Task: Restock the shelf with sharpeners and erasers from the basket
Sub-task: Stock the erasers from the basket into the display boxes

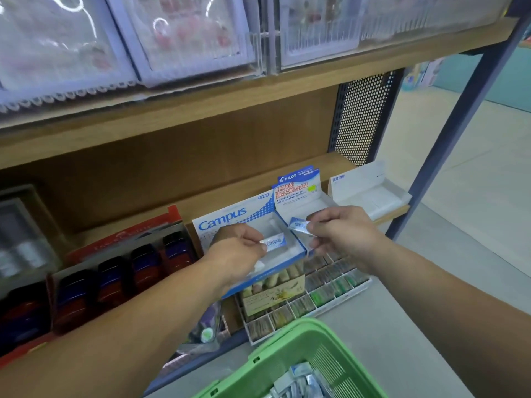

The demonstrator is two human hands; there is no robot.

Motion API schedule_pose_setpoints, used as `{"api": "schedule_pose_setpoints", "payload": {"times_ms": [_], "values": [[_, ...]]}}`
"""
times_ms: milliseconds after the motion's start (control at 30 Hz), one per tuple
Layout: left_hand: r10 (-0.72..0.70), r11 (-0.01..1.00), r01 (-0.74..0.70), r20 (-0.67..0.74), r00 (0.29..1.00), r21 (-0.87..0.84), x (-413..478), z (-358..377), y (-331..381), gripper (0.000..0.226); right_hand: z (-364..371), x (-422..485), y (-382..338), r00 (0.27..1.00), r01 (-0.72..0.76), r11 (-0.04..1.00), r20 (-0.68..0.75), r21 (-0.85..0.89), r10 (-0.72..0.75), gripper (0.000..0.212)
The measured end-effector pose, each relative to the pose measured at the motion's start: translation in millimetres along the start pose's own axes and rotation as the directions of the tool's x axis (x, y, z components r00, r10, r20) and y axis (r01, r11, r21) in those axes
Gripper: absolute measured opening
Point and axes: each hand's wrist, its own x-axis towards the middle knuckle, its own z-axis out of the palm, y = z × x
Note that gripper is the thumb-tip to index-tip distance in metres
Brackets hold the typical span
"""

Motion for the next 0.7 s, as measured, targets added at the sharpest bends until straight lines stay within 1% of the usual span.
{"api": "schedule_pose_setpoints", "payload": {"times_ms": [133, 300, 400, 500, 600, 700], "values": [[-0.007, 1.0, 0.007, 0.015, 1.0, -0.007, 6.6, 4.6, -6.8, 0.009, -6.7, 6.1, 19.7, 1.0, 0.011, 1.0, 0.012, -0.002, -0.011, 0.011], [-0.034, 0.999, 0.036, 0.042, 0.999, -0.029, 5.2, 14.7, -5.1, 0.008, -16.6, 7.8, 33.8, 0.999, 0.033, 0.997, -0.04, 0.067, -0.031, 0.011], [-0.04, 0.998, 0.042, 0.038, 0.998, -0.051, 4.3, 17.4, -3.7, 0.01, -19.1, 4.9, 36.5, 1.0, 0.012, 0.992, 0.013, 0.124, -0.013, 0.014], [-0.055, 0.99, 0.058, 0.031, 0.998, -0.132, 2.4, 17.7, -1.8, 0.009, -18.7, 6.6, 35.1, 0.999, 0.006, 0.98, 0.044, 0.2, -0.015, 0.02], [-0.073, 0.976, 0.08, 0.042, 0.996, -0.204, -0.4, 16.2, -0.2, 0.01, -18.4, 10.1, 34.1, 0.998, 0.003, 0.972, 0.058, 0.236, -0.017, 0.021], [-0.062, 0.977, 0.071, 0.053, 0.997, -0.201, -2.2, 11.1, -1.5, 0.011, -16.8, 11.6, 32.3, 0.998, -0.016, 0.962, 0.068, 0.271, -0.002, 0.019]]}}
